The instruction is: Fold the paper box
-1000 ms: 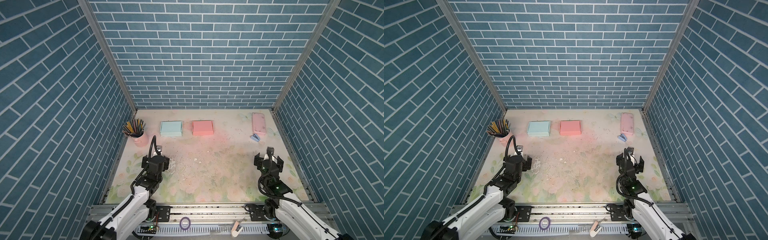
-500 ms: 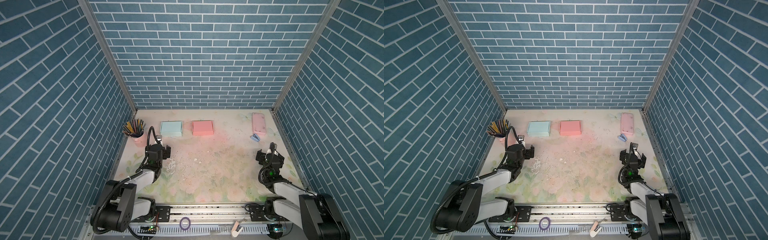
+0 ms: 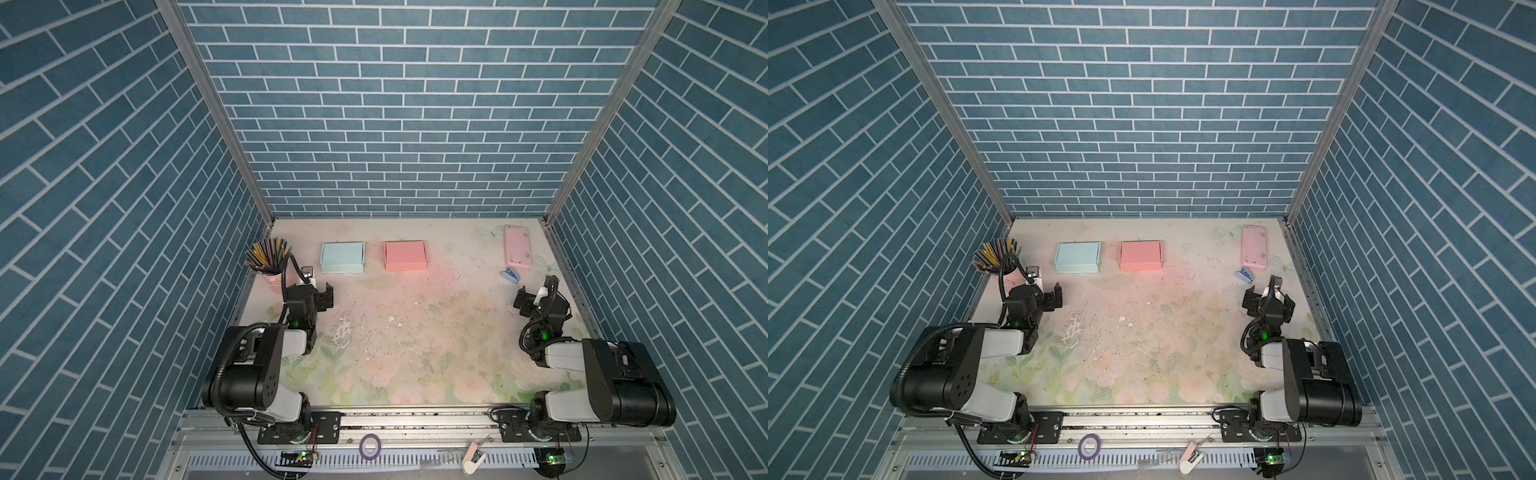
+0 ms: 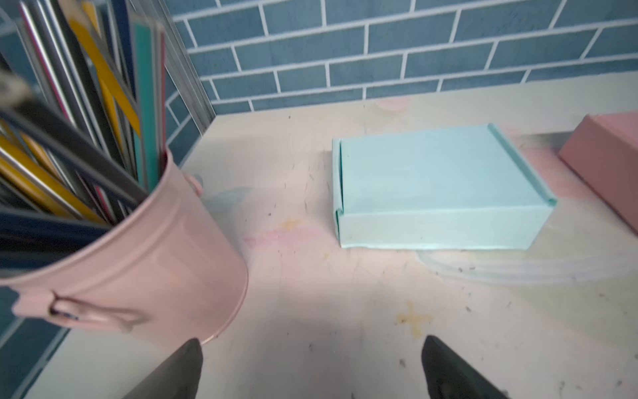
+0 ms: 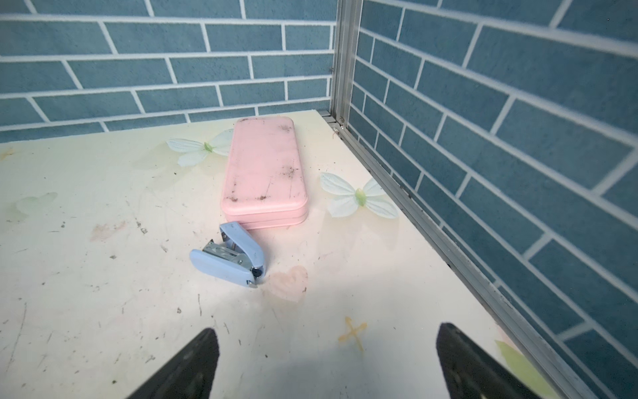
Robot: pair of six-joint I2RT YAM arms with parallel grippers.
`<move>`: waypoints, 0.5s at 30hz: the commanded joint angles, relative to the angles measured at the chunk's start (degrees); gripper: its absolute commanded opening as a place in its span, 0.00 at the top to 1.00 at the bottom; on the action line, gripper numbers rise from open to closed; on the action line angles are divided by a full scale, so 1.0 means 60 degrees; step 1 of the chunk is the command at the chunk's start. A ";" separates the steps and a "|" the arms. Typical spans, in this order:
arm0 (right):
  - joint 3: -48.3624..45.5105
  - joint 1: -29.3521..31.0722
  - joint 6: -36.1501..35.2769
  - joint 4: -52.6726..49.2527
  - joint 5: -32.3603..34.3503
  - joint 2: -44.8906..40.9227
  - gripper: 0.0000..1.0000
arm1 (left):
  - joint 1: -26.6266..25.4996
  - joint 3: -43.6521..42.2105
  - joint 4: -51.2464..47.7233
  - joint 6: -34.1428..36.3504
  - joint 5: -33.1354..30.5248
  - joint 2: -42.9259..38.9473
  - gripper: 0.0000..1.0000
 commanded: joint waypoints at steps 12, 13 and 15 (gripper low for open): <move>0.1500 -0.0016 0.0127 -0.0949 -0.0120 0.1119 0.01 | 0.0028 0.0541 -0.0146 -0.0047 0.0477 0.0027 0.01; 0.1496 -0.0013 0.0120 -0.0941 -0.0136 0.1121 0.01 | 0.0029 0.0523 -0.0111 -0.0051 0.0498 0.0031 0.01; 0.1487 0.0001 0.0120 -0.0940 -0.0125 0.1103 0.01 | 0.0028 0.0522 -0.0123 -0.0052 0.0493 0.0038 0.01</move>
